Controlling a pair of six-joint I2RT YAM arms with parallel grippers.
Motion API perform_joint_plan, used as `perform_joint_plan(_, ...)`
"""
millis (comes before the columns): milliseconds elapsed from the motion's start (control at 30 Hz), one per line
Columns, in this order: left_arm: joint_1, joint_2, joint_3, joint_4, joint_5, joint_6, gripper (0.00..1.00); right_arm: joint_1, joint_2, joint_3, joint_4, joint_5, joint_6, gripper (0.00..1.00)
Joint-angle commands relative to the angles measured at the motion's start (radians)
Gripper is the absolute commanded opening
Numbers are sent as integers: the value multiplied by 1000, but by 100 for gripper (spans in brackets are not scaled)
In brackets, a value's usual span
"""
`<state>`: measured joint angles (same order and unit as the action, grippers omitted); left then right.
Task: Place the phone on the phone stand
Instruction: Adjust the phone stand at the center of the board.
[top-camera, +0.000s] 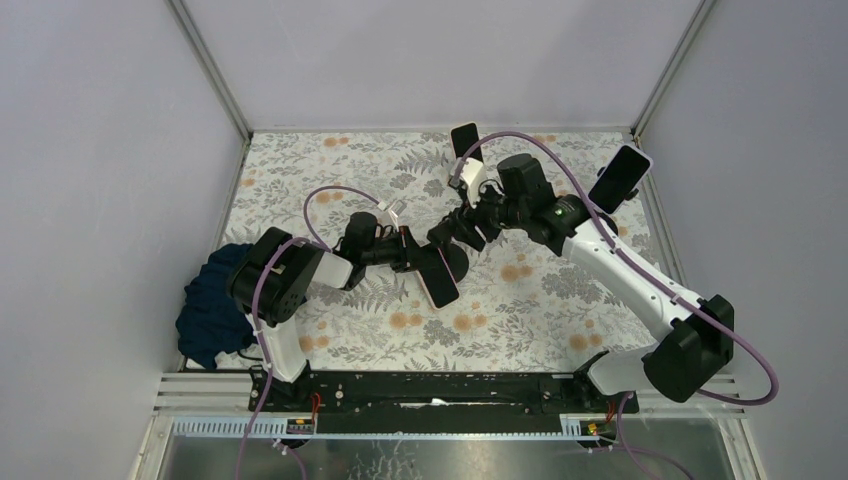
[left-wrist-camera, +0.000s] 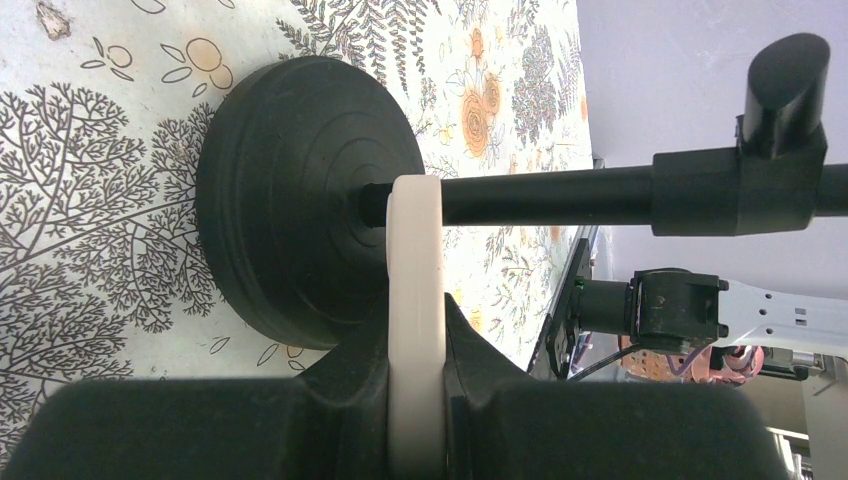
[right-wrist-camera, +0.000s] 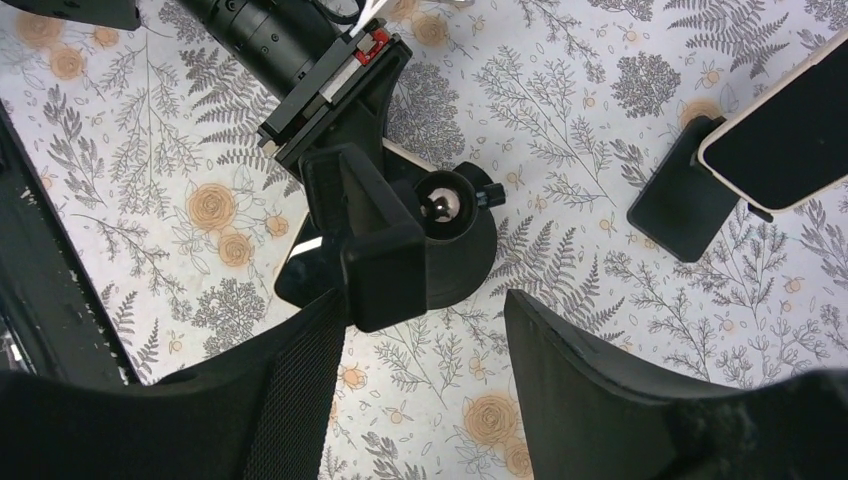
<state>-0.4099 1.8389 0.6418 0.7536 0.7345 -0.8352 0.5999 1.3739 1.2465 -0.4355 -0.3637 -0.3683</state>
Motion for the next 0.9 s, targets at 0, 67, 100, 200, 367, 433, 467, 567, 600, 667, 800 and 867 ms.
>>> perform_joint_plan(0, -3, 5, -12, -16, -89, 76, 0, 20, 2, 31, 27, 87, -20, 64)
perform_joint_plan(67, -3, 7, -12, -18, -89, 77, 0, 21, -3, 30, 36, 117, -14, 60)
perform_joint_plan(100, -3, 8, -13, -18, -87, 78, 0, 20, -6, 31, 38, 134, -12, 58)
perform_joint_plan(200, -3, 10, -16, -16, -87, 79, 0, 16, -12, 32, 47, 176, 10, 55)
perform_joint_plan(367, -3, 8, -16, -15, -83, 79, 0, -39, -12, 1, 66, 86, 74, 49)
perform_joint_plan(433, -3, 7, -16, -18, -83, 81, 0, -72, -7, -17, 73, 23, 102, 45)
perform_joint_plan(467, -3, 8, -16, -21, -83, 82, 0, -83, -4, -21, 73, -1, 109, 45)
perform_joint_plan(567, -3, 13, -12, -22, -81, 84, 0, -93, -10, -44, 81, -26, 110, 45)
perform_joint_plan(600, -3, 17, -9, -23, -80, 84, 0, -93, -15, -53, 83, -34, 107, 46)
perform_joint_plan(667, -3, 23, -5, -21, -80, 84, 0, -93, -19, -55, 79, -56, 100, 46)
perform_joint_plan(800, -2, 33, 0, -22, -77, 84, 0, -94, -13, -40, 66, -95, 88, 52)
perform_joint_plan(867, -2, 35, 0, -22, -77, 84, 0, -92, -10, -18, 48, -113, 74, 72)
